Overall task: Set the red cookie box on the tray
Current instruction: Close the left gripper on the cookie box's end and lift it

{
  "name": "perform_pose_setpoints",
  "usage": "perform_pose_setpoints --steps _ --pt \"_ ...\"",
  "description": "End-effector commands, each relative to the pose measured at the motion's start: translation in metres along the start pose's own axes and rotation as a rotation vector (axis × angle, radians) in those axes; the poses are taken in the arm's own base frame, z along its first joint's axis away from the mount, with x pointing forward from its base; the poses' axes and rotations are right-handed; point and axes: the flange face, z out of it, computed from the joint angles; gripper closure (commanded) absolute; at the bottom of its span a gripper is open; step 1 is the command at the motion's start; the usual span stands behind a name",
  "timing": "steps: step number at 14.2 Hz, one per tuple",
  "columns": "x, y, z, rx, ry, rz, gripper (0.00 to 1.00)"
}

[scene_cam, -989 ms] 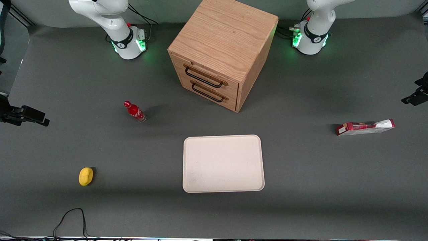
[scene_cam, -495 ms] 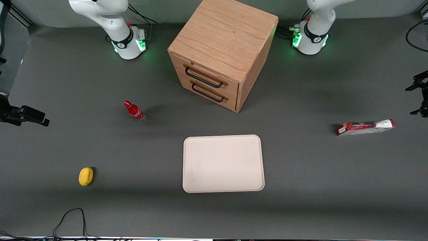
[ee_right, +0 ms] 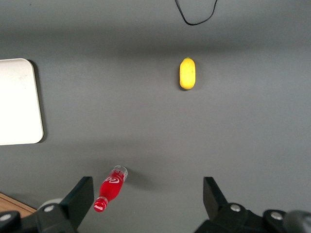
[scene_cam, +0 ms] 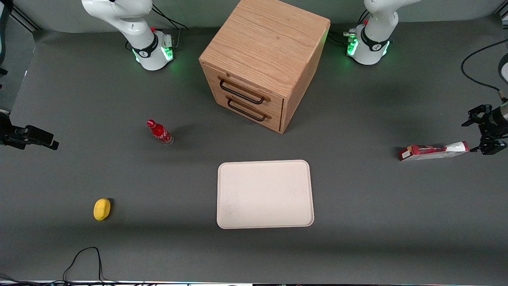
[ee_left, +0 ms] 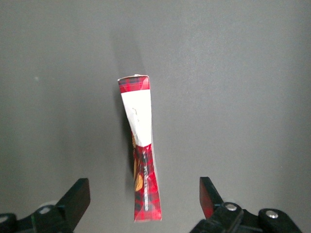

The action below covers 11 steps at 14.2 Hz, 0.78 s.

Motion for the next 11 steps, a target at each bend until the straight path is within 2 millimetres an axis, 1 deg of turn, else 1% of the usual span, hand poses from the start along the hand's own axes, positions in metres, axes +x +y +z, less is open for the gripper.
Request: perform_pose_setpoints --steps 1,4,6,7,8,9,11 --pt "-0.004 0.003 0.034 -0.016 -0.002 -0.017 0.00" --pt "-0.005 0.010 0.064 -0.037 -0.005 -0.028 0.00" --pt "-0.006 0.012 0.080 -0.044 -0.003 -0.028 0.00" --pt "-0.006 0.009 0.089 -0.047 -0.002 -0.030 0.00" --pt "-0.007 0.007 0.095 -0.060 0.004 -0.032 0.00" --pt "-0.008 0.001 0.103 -0.064 0.005 -0.036 0.00" --pt "-0.011 -0.001 0.110 -0.074 0.008 -0.047 0.00"
